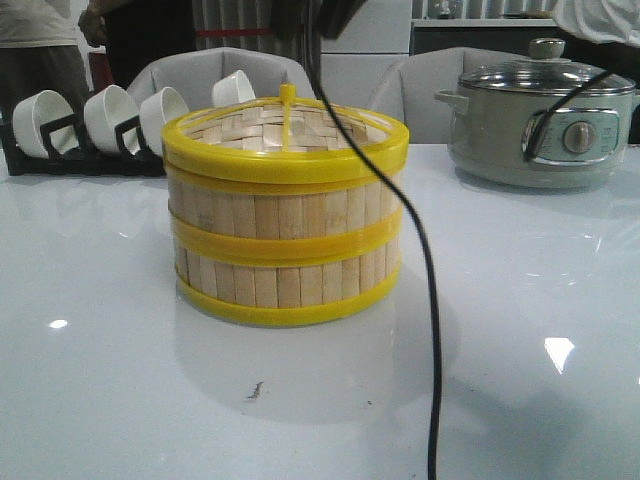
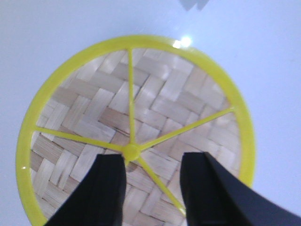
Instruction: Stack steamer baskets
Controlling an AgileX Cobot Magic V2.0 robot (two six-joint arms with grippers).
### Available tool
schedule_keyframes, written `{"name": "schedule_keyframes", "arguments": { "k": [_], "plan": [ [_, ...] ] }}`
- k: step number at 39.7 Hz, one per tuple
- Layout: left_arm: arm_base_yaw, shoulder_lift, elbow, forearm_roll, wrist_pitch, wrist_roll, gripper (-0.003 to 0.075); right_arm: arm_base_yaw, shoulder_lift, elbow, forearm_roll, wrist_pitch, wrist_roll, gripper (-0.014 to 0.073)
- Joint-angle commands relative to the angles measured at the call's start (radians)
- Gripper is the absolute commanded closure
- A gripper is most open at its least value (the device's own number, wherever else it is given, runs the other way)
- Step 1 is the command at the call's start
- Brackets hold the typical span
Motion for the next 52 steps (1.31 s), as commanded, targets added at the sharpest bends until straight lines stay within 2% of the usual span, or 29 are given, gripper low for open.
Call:
{"name": "schedule_keyframes", "arguments": {
  "k": [1, 8, 21, 30, 40, 52],
  "plan": [
    [-0.001, 0.002, -0.029, -0.002, -0.083, -0.008, 0.0622, -0.042, -0.150, 0.006, -0.025, -0.083, 0.001, 0.0199],
    [-0.001, 0.002, -0.029, -0.002, -0.083, -0.008, 0.0622, -0.129, -0.350, 0.237, -0.025, -0.197, 0.001, 0.0199],
    [-0.001, 0.002, -0.029, -0.002, -0.083, -0.008, 0.0622, -0.310, -0.862, 0.952, -0.015, -0.560, 0.001, 0.0199],
    [-0.001, 0.002, -0.029, -0.002, -0.083, -0.008, 0.0622, -0.431, -1.198, 1.365, -0.013, -0.750, 0.001, 0.0202],
    [-0.001, 0.002, -0.029, -0.002, -0.083, -0.008, 0.0622, -0.524, -1.484, 1.681, -0.013, -0.893, 0.001, 0.0202],
    [-0.001, 0.002, -0.029, -0.002, -0.083, -0.008, 0.0622, -0.534, -1.672, 1.968, -0.013, -1.038, 0.001, 0.0202]
  ]
}}
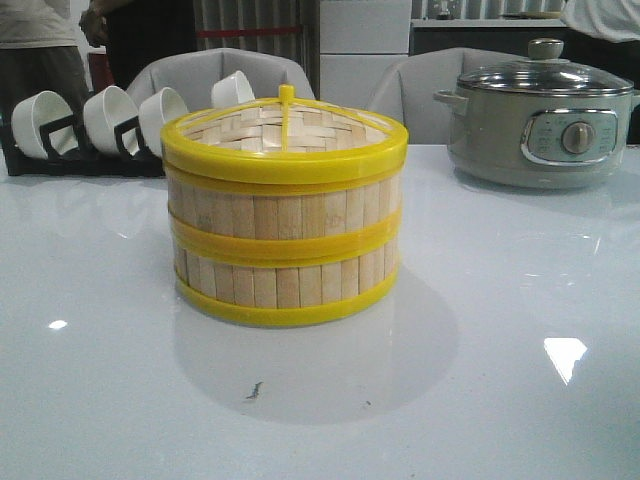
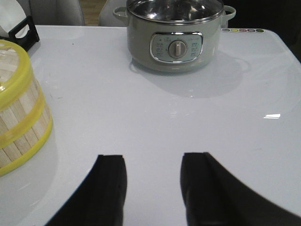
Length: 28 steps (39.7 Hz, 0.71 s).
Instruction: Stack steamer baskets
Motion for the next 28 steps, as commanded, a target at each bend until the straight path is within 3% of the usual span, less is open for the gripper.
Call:
{"name": "schedule_keyframes", "arguments": {
  "k": [1, 17, 21, 26, 28],
  "plan": [
    [-0.001, 0.002, -0.029, -0.002, -0.083, -0.008, 0.0622, -0.006, -0.038, 0.045, -0.002, -0.164, 0.001, 0.0202],
    [-0.001, 0.002, -0.029, -0.002, -0.083, -0.008, 0.0622, -0.006, -0.129, 0.129, -0.001, -0.242, 0.001, 0.0206],
    [-0.001, 0.002, -0.029, -0.002, -0.083, -0.008, 0.0622, -0.006, -0.129, 0.129, -0.001, -0.242, 0.001, 0.0295],
    [-0.001, 0.002, -0.029, -0.002, -0.083, -0.008, 0.0622, -0.006, -0.129, 0.129, -0.001, -0.244, 0.001, 0.0530],
    [-0.001, 0.002, -0.029, -0.002, -0.083, -0.008, 0.0622, -0.006, -0.129, 0.129, 0.000, -0.250, 0.001, 0.0538]
  ]
}}
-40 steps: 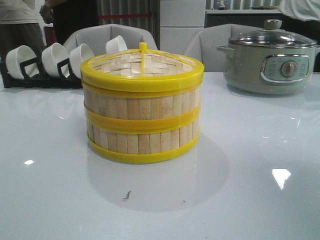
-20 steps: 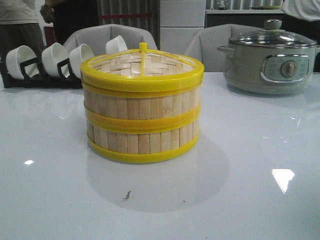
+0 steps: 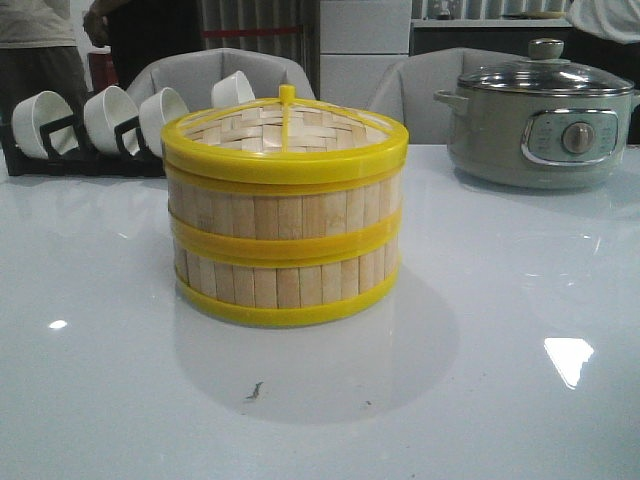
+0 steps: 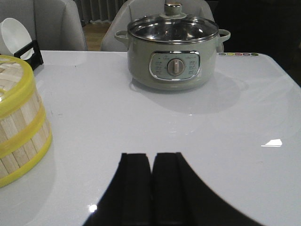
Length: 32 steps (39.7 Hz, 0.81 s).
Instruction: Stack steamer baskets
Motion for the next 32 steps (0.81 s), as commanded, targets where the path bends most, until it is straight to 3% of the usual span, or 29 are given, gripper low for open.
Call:
{"name": "schedule_keyframes", "arguments": {
  "k": [1, 32],
  "plan": [
    [-0.001, 0.002, -0.029, -0.002, -0.083, -0.008, 0.0622, -0.006, 0.005, -0.027, -0.003, -0.104, -0.001, 0.0526],
    [-0.001, 0.002, -0.029, -0.002, -0.083, -0.008, 0.0622, -0.006, 0.005, -0.027, -0.003, -0.078, -0.001, 0.0538]
  ]
}}
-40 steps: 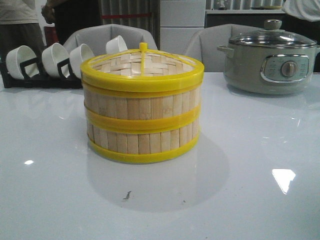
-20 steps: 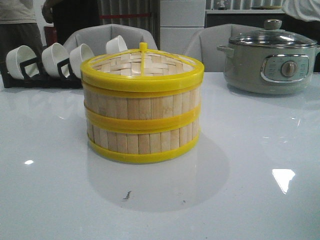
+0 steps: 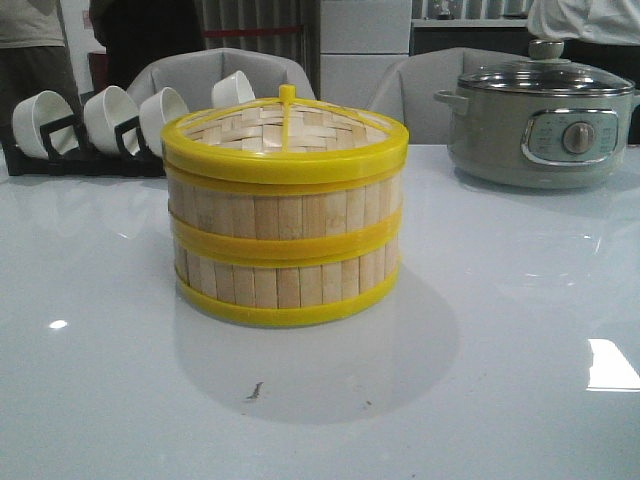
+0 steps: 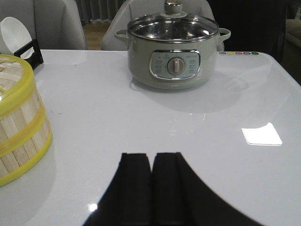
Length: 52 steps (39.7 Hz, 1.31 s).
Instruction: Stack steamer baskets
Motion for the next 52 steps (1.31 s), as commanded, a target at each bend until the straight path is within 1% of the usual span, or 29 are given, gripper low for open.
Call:
{"name": "schedule_keyframes", "arguments": {
  "k": [1, 8, 11, 17, 21, 25, 30, 34, 39, 44, 45, 47, 52],
  "plan": [
    [-0.001, 0.002, -0.029, -0.002, -0.083, -0.008, 0.0622, -0.006, 0.005, -0.027, -0.003, -0.080, -0.001, 0.0538],
    [-0.001, 0.002, -0.029, -0.002, -0.083, -0.008, 0.0622, -0.006, 0.005, -0.027, -0.003, -0.079, -0.001, 0.0538],
    [-0.001, 0.002, -0.029, 0.023, -0.091, -0.008, 0.0622, -0.006, 0.005, -0.027, -0.003, -0.079, -0.001, 0.0538],
    [-0.001, 0.002, -0.028, 0.008, -0.168, -0.010, 0.0622, -0.006, 0.005, -0.027, -0.003, -0.076, -0.001, 0.0538],
    [0.010, -0.033, -0.011, 0.008, -0.221, -0.010, 0.0622, -0.006, 0.005, -0.027, -0.003, -0.075, -0.001, 0.0538],
    [0.042, -0.108, 0.065, 0.003, -0.303, -0.010, 0.0622, -0.006, 0.005, -0.027, -0.003, -0.074, -0.001, 0.0538],
    [0.084, -0.226, 0.216, -0.042, -0.426, -0.010, 0.0622, -0.006, 0.005, -0.027, -0.003, -0.074, -0.001, 0.0538],
    [0.112, -0.325, 0.346, -0.084, -0.482, -0.010, 0.0622, -0.006, 0.005, -0.027, -0.003, -0.074, -0.001, 0.0538],
    [0.149, -0.438, 0.480, -0.122, -0.494, -0.010, 0.0622, -0.006, 0.005, -0.027, -0.003, -0.074, -0.001, 0.0538],
    [0.179, -0.512, 0.561, -0.137, -0.494, -0.010, 0.0622, -0.006, 0.005, -0.027, -0.003, -0.074, -0.001, 0.0538],
    [0.183, -0.523, 0.571, -0.137, -0.494, -0.010, 0.0622, -0.006, 0.005, -0.027, -0.003, -0.074, -0.001, 0.0538],
    [0.187, -0.540, 0.568, -0.133, -0.445, -0.010, 0.0622, -0.006, 0.005, -0.027, -0.003, -0.073, -0.001, 0.0538],
    [0.191, -0.553, 0.568, -0.106, -0.426, -0.008, 0.0622, -0.006, 0.005, -0.027, -0.003, -0.071, -0.001, 0.0538]
  ]
}}
